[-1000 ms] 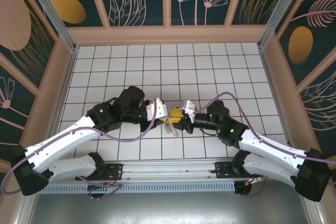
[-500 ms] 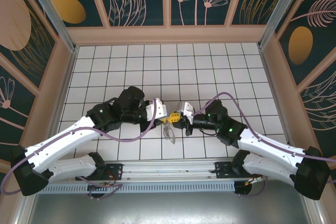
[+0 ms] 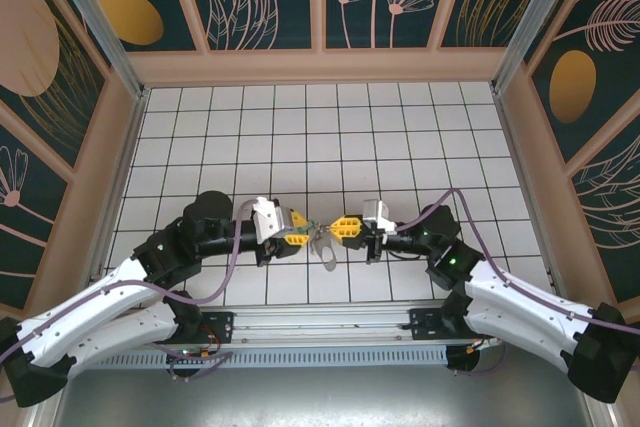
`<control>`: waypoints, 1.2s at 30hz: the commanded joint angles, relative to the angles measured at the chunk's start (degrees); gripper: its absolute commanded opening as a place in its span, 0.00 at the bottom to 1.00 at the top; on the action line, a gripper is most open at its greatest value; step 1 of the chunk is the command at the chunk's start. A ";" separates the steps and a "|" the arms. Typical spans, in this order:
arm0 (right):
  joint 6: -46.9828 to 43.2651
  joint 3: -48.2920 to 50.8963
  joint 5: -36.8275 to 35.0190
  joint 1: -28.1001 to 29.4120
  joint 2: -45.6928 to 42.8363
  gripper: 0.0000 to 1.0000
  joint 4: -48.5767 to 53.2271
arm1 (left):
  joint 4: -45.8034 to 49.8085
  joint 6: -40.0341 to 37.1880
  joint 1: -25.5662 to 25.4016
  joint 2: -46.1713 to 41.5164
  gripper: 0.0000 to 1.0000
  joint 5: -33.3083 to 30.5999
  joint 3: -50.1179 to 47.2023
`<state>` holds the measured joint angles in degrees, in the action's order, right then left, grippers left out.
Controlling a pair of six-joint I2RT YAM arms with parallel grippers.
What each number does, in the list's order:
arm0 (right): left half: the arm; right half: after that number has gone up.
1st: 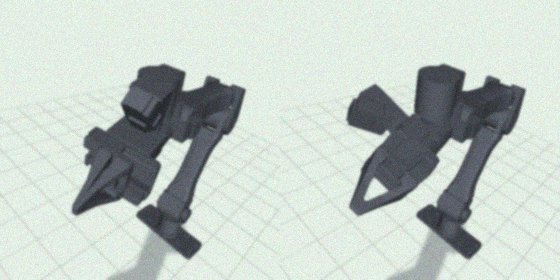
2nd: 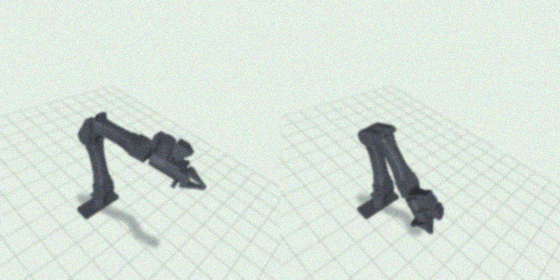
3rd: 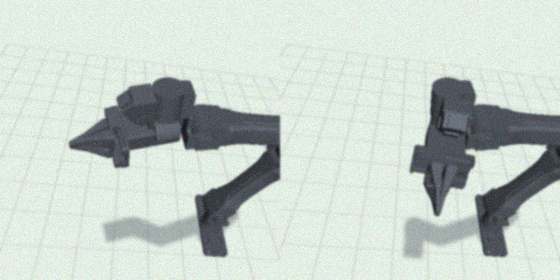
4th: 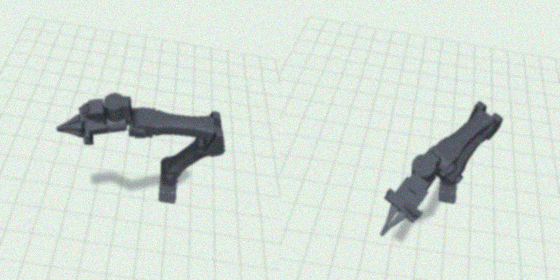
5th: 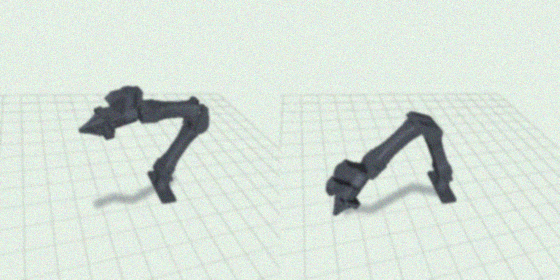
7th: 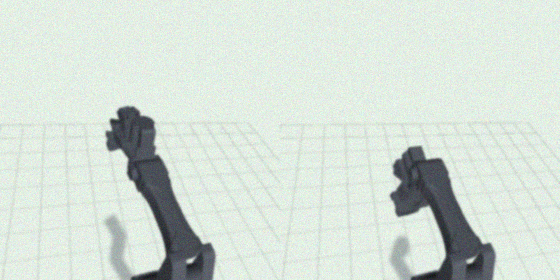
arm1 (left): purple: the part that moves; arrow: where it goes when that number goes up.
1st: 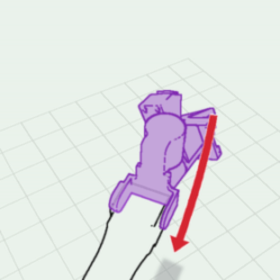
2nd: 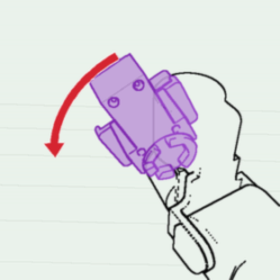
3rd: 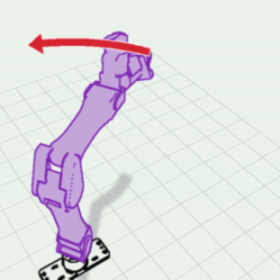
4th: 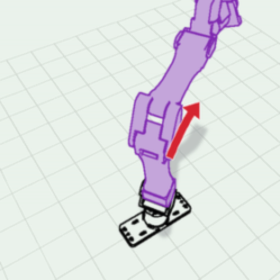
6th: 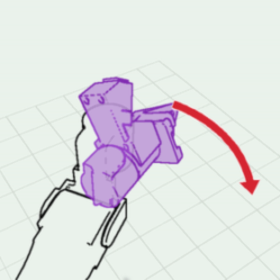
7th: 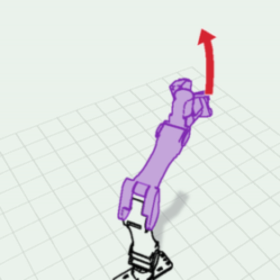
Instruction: Put the keys on the keyring
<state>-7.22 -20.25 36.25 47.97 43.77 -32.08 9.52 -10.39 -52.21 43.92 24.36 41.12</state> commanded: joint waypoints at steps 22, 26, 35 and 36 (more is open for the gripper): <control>19.09 6.35 10.73 -4.96 9.08 0.00 -44.02 | -14.15 2.66 -0.36 4.52 0.37 8.52 -0.44; 19.35 6.11 10.77 -5.07 10.23 0.00 -44.59 | -16.26 2.39 -0.37 5.79 0.38 9.06 -0.32; 18.93 6.71 10.28 -5.16 10.45 0.00 -44.38 | -18.56 2.47 -0.36 9.39 0.35 11.37 0.71; 18.97 6.76 10.25 -5.25 10.48 0.00 -44.39 | -18.70 2.55 -0.42 9.75 0.33 11.50 0.79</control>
<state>11.31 -14.09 46.57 43.18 54.43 -72.25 -6.37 -7.84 -52.21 52.93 33.91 41.12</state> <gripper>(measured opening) 0.038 0.341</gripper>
